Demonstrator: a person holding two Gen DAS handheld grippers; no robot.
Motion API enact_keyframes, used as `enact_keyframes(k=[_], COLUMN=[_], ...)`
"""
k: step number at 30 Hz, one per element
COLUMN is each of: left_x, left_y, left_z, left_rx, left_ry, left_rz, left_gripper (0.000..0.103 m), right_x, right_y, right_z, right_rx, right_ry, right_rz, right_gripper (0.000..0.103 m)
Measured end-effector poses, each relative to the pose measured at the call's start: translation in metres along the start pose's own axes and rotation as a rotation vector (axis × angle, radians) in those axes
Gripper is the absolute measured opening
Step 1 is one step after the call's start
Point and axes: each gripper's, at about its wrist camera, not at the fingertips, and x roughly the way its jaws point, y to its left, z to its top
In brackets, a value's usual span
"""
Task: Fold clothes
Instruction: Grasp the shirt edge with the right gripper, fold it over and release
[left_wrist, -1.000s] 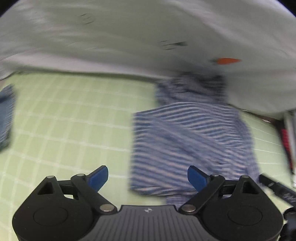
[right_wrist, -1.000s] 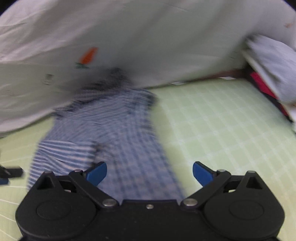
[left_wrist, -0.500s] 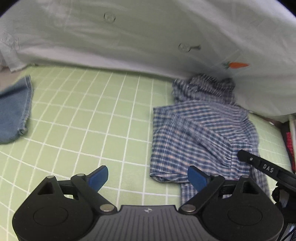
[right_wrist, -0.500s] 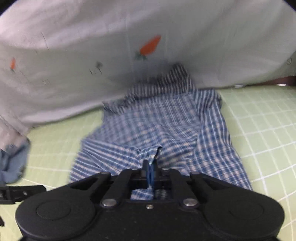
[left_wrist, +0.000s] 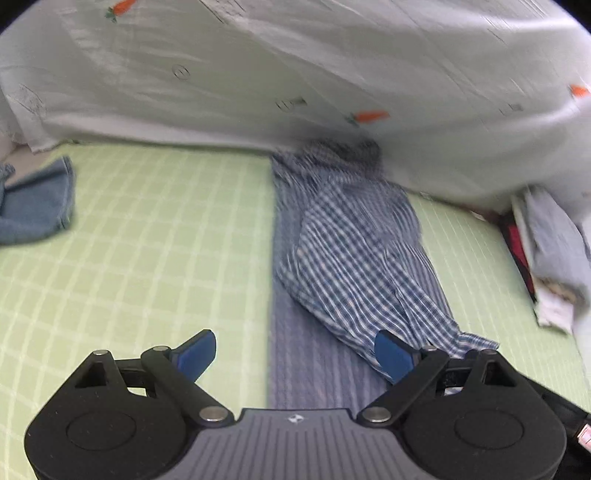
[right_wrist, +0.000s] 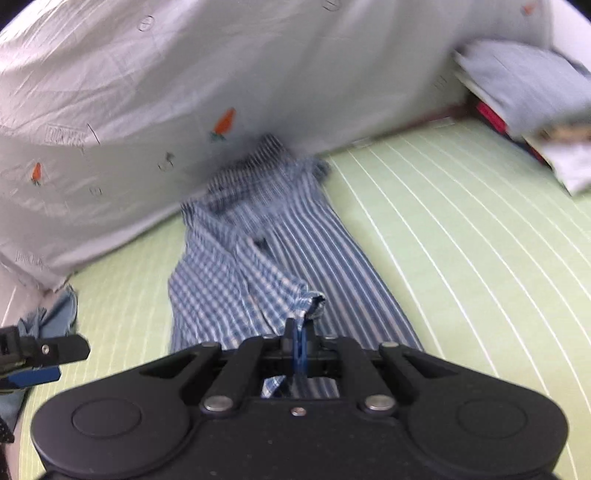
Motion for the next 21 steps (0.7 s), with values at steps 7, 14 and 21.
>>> enact_keyframes(k=[7,14,21], left_x=[-0.006,-0.01,-0.005], left_y=[-0.028,-0.038,-0.036], left_z=[-0.052,-0.09,-0.119], left_rx=[0.0,-0.015,-0.017], left_ry=[0.067,0.11,0.174], left_rz=[0.005,0.05,0.115], left_gripper=[0.093,0.093,0.093], right_x=[-0.033,-0.06,-0.065], right_y=[-0.026,-0.044,-0.051], right_z=[-0.035,-0.062,-0.083], right_rx=[-0.042,-0.099,-0.142], right_ry=[0.063,0.098,0.137], right_rz=[-0.039,-0.043,-0.039], right_gripper=[0.002,0.002,0.002])
